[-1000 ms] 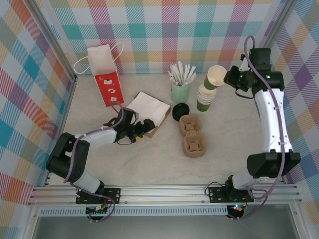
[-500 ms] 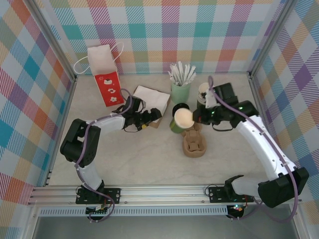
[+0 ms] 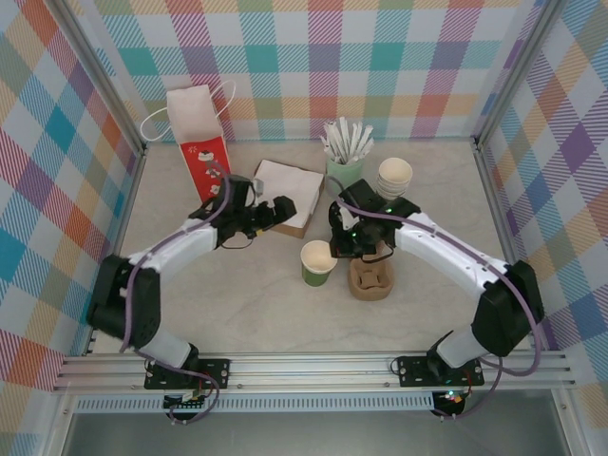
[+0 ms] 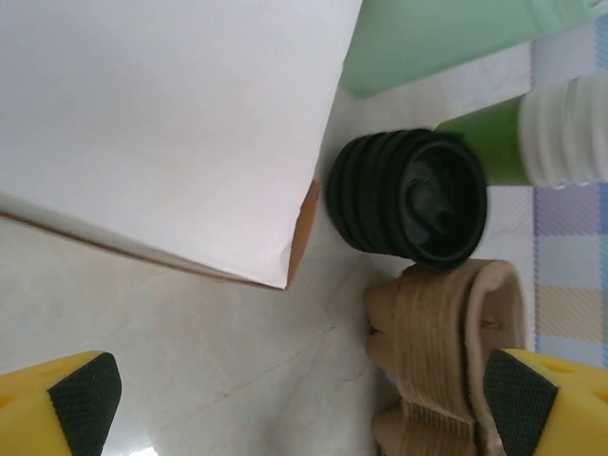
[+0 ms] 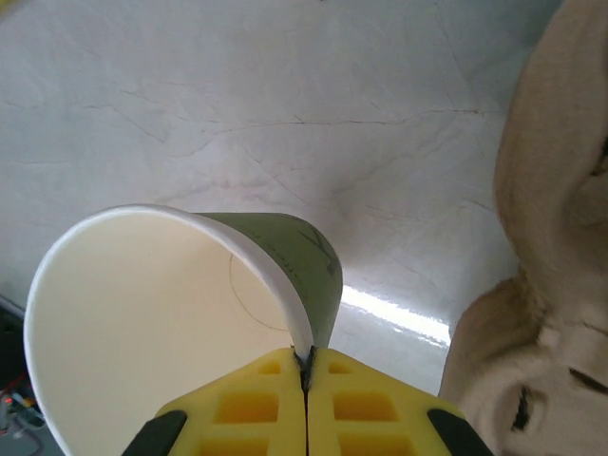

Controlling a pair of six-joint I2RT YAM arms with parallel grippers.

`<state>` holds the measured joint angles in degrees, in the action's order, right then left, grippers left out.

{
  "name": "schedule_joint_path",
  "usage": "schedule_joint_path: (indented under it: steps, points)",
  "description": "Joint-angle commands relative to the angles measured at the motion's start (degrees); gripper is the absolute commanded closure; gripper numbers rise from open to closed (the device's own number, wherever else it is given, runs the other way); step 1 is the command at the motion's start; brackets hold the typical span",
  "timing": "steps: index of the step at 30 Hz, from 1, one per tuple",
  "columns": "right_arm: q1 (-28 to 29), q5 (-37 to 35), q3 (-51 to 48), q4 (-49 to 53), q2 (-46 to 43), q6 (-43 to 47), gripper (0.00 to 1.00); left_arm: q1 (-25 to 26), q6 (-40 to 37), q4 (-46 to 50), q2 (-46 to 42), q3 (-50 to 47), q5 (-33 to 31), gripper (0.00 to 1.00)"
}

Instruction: Pack the takeout coffee

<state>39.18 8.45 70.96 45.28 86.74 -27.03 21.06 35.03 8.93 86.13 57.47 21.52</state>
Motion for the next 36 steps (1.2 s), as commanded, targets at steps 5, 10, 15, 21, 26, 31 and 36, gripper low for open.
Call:
schedule_joint_path:
  steps: [5, 10, 15, 21, 26, 31, 36]
  points:
    - [2.9, -4.8, 2.3, -3.1, 6.2, 0.4, 0.91, -2.6, -3.3, 11.3, -13.1, -5.4, -3.9, 0.0]
    - [3.2, -2.8, 3.1, -1.9, 7.0, 1.2, 0.75, -2.7, -4.9, 16.2, -18.1, -6.3, -6.7, 0.0]
    - [3.0, -6.7, 7.3, 3.6, 3.6, 3.7, 0.61, -2.8, -6.0, 19.0, -21.1, -6.0, -7.5, 0.0]
    - [0.3, -12.0, 14.3, 6.7, 4.9, 7.7, 0.57, -2.8, -7.1, 20.2, -24.4, -6.3, -8.0, 0.0]
    - [-1.3, -19.6, 24.8, 10.3, 15.1, 14.3, 0.59, -2.8, -7.1, 20.4, -27.2, -8.3, -8.7, 0.0]
    - [-1.4, -23.5, 35.5, 15.2, 26.9, 19.3, 0.6, -2.8, -7.1, 21.3, -29.3, -9.5, -9.5, 0.0]
    - [-1.4, -24.3, 41.7, 17.6, 33.7, 22.4, 0.6, -2.8, -7.0, 21.7, -30.5, -10.5, -10.4, 0.0]
